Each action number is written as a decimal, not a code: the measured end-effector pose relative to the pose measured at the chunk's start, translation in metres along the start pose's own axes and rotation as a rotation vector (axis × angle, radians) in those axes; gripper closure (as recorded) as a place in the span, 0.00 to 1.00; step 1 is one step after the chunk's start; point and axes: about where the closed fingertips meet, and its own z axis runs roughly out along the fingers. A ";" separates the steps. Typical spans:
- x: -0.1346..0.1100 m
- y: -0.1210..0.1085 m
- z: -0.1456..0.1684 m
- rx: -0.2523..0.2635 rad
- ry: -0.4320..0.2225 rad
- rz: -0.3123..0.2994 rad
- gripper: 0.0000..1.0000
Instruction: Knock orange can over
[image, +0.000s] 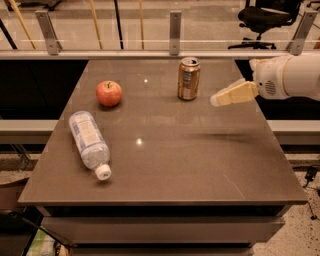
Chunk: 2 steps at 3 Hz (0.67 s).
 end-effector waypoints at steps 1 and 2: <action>-0.008 -0.003 0.020 -0.001 -0.055 -0.004 0.00; -0.017 -0.009 0.039 -0.012 -0.111 -0.014 0.00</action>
Offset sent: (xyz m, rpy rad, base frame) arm 0.0584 0.0283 -0.0016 0.1123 -0.1338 0.0536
